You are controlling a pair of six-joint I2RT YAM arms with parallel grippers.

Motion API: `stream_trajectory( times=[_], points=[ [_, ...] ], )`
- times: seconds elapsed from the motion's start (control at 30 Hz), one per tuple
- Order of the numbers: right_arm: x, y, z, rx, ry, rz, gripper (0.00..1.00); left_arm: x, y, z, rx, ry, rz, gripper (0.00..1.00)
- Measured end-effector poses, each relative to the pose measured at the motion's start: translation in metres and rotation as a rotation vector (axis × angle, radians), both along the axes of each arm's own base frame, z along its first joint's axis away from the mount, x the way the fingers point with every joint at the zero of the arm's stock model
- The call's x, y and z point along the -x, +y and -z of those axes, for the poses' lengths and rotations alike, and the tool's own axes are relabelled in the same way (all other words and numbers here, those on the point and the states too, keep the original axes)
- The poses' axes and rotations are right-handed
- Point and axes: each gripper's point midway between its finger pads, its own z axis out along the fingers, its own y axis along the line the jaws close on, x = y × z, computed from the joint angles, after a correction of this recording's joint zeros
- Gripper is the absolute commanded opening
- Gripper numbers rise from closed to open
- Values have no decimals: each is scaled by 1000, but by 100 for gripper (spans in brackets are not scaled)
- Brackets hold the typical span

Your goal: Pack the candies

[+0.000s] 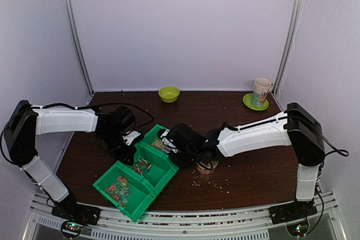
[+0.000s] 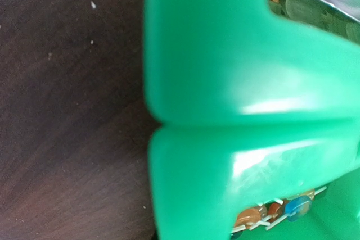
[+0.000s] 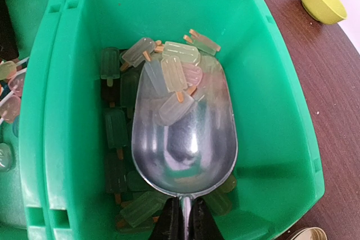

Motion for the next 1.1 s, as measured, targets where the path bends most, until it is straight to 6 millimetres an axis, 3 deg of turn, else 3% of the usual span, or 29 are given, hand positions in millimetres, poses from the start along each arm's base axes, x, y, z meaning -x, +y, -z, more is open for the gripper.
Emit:
stream_trajectory(
  times=[0.9, 1.1],
  points=[
    [0, -25, -30, -183, -104, 59, 0, -13, -9, -4, 51, -48, 2, 0],
    [-5, -32, -47, -221, -140, 86, 0, -13, -9, -4, 50, -48, 1, 0]
  ],
)
